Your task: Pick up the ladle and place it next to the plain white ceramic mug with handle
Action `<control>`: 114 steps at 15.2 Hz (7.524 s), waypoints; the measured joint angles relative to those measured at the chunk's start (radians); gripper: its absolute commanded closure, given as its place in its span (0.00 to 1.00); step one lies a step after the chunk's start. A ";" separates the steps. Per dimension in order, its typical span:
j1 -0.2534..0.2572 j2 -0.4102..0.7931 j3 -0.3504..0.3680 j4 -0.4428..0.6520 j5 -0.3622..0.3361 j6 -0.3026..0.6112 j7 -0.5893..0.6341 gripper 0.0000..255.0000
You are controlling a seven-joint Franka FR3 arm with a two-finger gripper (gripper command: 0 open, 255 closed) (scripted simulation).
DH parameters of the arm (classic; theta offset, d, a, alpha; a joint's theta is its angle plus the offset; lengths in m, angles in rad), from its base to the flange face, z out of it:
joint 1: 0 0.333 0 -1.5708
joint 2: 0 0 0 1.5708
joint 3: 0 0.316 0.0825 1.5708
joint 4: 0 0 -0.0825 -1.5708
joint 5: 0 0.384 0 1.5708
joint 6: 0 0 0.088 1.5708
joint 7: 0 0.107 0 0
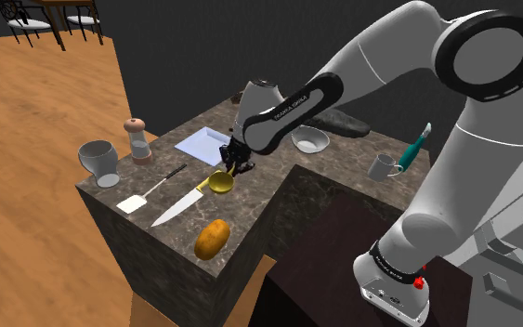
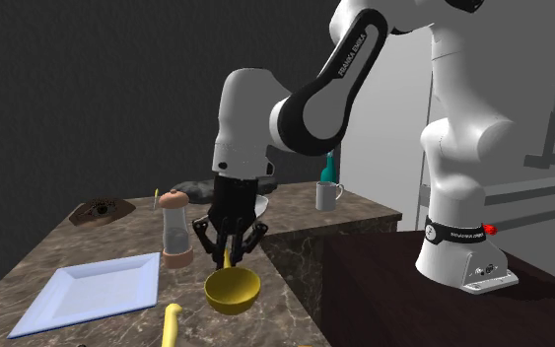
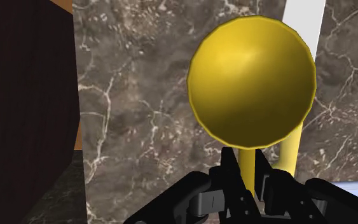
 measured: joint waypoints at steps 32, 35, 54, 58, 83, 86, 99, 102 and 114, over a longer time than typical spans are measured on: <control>-0.181 -0.295 -0.205 -0.082 0.174 -0.260 -0.487 1.00; -0.216 -0.300 -0.251 -0.082 0.177 -0.278 -0.569 1.00; -0.441 -0.095 -0.511 0.172 0.198 -0.417 -1.049 1.00; -0.491 -0.016 -0.547 0.295 0.211 -0.481 -1.128 1.00; -0.730 0.435 -0.598 0.830 0.312 -0.639 -1.399 1.00; -0.731 0.452 -0.594 0.818 0.319 -0.612 -1.407 1.00; -0.742 0.551 -0.571 0.799 0.355 -0.497 -1.445 1.00; -0.746 0.568 -0.566 0.800 0.364 -0.472 -1.455 1.00; -0.745 0.591 -0.561 0.800 0.369 -0.458 -1.456 0.00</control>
